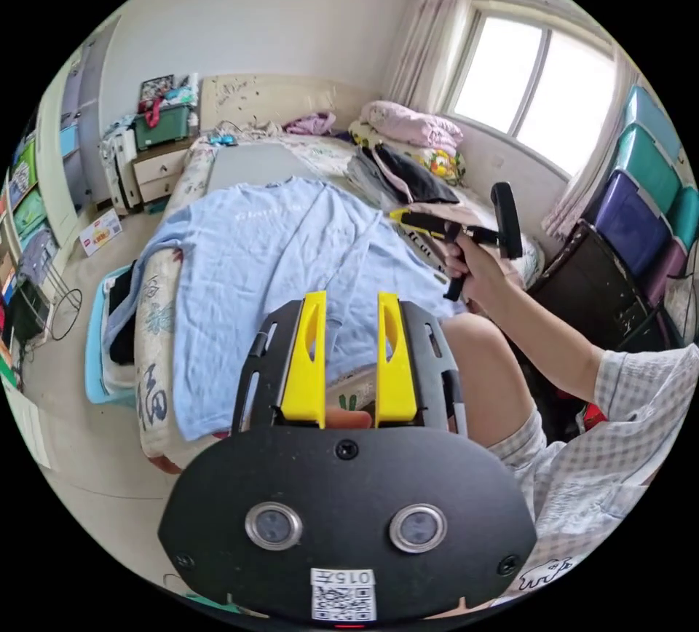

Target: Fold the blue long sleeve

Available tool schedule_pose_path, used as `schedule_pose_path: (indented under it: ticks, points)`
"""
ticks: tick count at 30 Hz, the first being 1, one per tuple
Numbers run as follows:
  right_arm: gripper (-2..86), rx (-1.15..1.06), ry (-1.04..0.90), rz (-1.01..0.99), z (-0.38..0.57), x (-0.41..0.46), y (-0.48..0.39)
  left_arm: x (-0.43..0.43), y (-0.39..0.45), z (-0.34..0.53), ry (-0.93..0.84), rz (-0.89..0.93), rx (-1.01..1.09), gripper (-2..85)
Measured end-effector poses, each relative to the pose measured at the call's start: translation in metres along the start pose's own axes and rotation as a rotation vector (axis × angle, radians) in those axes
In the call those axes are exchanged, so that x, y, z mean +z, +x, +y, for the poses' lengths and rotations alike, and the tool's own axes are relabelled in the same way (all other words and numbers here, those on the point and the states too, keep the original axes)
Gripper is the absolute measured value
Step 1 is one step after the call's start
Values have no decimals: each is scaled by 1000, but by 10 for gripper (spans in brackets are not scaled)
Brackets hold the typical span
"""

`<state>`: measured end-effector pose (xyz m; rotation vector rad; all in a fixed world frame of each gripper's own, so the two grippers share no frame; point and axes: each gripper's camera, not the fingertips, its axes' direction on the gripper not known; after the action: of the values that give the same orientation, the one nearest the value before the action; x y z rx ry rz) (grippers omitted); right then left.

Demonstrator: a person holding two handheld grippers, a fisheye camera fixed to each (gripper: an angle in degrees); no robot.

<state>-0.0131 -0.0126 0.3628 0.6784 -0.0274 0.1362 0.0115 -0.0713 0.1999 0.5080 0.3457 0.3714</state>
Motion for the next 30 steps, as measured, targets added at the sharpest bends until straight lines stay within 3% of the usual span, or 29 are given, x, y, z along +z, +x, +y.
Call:
schedule_pose_path:
  ticks: [3, 7, 12, 14, 18, 21, 30]
  points:
    - [68, 195, 58, -2, -42, 6, 65, 63, 3, -37, -126, 15, 66, 111]
    - [77, 249, 79, 74, -82, 21, 121, 127, 9, -74, -244, 41, 145, 113]
    - [89, 243, -52, 84, -100, 77, 187, 188, 16, -80, -355, -16, 195, 102]
    - [92, 234, -85, 20, -107, 97, 198, 194, 23, -80, -369, -57, 230, 95]
    - [78, 106, -217, 171, -122, 141, 191, 198, 29, -77, -357, -52, 252, 64]
    - [35, 95, -213, 251, -119, 153, 194, 194, 30, -70, -320, 5, 264, 20]
    - [5, 147, -206, 245, -97, 173, 231, 178, 2, -41, -253, 88, 229, -3]
